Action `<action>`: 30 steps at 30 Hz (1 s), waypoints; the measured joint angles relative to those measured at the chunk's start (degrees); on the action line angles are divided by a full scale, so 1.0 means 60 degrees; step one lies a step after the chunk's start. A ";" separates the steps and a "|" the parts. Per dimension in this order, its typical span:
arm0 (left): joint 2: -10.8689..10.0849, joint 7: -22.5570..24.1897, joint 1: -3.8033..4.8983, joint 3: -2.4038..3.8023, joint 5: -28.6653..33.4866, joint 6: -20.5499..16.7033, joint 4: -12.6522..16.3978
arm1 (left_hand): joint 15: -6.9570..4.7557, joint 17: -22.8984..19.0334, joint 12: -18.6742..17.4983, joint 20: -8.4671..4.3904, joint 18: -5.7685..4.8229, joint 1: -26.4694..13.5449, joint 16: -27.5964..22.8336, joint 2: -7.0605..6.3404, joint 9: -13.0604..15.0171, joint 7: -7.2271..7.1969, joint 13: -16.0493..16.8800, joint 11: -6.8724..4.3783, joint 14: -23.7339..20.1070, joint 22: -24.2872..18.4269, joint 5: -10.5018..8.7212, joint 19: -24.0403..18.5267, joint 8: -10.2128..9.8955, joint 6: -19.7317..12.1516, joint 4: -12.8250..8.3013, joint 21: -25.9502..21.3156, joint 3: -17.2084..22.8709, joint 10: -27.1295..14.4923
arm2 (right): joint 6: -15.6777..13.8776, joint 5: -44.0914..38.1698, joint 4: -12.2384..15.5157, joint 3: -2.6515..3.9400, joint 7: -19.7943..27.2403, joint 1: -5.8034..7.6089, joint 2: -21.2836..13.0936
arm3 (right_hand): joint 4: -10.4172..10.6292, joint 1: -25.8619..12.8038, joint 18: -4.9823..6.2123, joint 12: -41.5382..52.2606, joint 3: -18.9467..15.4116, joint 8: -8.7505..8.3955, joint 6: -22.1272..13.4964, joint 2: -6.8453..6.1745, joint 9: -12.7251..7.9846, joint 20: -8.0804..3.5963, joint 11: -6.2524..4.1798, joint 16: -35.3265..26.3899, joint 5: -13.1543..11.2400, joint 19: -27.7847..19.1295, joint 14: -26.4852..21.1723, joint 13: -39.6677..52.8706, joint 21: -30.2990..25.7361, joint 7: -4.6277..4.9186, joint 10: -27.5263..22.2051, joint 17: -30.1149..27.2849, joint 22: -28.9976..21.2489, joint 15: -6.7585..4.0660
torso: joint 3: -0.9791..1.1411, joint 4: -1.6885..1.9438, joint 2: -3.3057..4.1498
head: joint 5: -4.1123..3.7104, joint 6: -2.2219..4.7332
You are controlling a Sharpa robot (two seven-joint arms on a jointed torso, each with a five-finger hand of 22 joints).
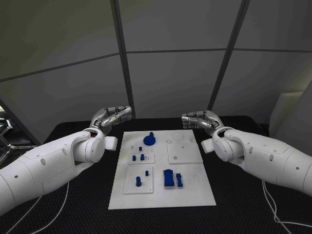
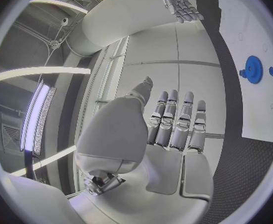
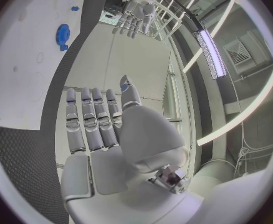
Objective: Assemble the parts on the task board
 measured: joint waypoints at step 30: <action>-0.1178 0.0777 -0.0025 -0.0944 0.0361 -0.3731 0.3969 | -0.1595 -0.1304 -0.0745 -0.1847 -0.1706 -0.8733 -0.0552 0.0607 -0.0787 -0.1222 -0.0581 -0.0964 -0.5671 -0.2218 -0.0445 -0.3305 -0.0592 -0.5906 -0.0581 -0.0443 -0.1663 -0.6180 | -0.3467 0.2048 0.4551 -0.0756 0.1215 0.0143 -0.1488 | 0.1357 -0.8665 -0.0977 -0.0556 0.2452 -0.0553 -0.6217 -0.1550 -0.1438 -0.1625 -0.1247 -0.0977 -0.1770 -0.5213 -0.5956 -0.0716 -0.0545 -0.1410 -0.6578 -0.0965 -0.2694 -0.1064 | -0.0005 -0.0025 0.0177 | 0.0299 0.0476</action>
